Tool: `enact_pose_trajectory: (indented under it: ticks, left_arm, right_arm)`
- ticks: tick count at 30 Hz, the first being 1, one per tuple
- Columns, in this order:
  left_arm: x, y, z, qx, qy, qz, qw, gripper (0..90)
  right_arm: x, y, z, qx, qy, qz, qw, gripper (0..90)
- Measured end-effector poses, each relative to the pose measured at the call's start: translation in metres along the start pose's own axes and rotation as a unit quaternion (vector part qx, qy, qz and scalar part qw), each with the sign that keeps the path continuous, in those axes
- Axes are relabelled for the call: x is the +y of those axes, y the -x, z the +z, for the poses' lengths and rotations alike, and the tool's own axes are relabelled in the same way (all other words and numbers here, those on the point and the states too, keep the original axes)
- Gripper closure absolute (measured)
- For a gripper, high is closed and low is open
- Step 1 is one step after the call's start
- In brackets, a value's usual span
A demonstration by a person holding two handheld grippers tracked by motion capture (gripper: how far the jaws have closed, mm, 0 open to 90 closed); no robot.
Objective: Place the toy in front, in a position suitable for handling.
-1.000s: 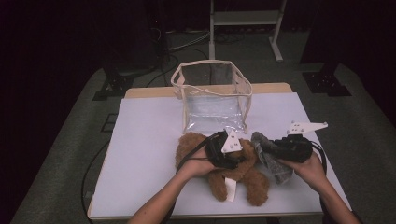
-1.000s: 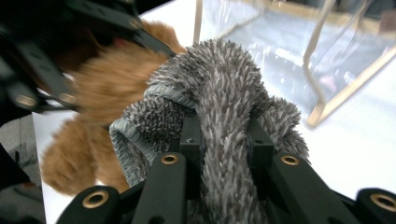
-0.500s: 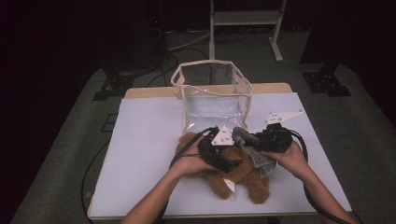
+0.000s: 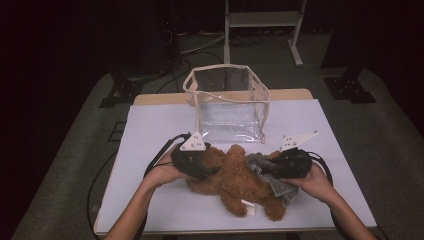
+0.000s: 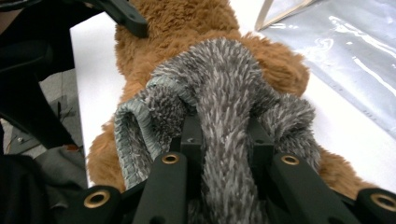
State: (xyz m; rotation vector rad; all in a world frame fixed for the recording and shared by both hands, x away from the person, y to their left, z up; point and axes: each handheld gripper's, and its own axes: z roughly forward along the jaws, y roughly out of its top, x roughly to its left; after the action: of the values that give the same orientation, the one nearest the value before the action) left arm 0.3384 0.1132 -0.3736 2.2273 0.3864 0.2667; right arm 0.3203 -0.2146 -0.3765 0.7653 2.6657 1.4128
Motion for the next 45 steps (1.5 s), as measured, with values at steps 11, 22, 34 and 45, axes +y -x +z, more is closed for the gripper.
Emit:
enact_pose_trajectory:
  ticks: [11,22,34,45]
  left_arm:
    - [-0.021,0.021,-0.007,-0.011,0.015,-0.001,0.9998,23.4]
    - [-0.017,0.023,-0.034,-0.024,0.044,0.02,0.9985,11.5]
    - [-0.039,0.011,-0.022,-0.094,0.041,-0.009,0.9947,23.7]
    - [-0.042,0.033,-0.027,-0.058,0.045,0.034,0.9967,33.6]
  right_arm:
    - [0.045,-0.002,0.016,-0.013,0.004,-0.009,0.9999,74.0]
    - [0.015,-0.023,0.032,0.034,-0.021,-0.033,0.9987,74.3]
    - [0.012,-0.035,0.024,0.052,-0.038,-0.067,0.9956,74.7]
    - [0.038,-0.037,0.03,0.015,-0.041,-0.083,0.9956,74.2]
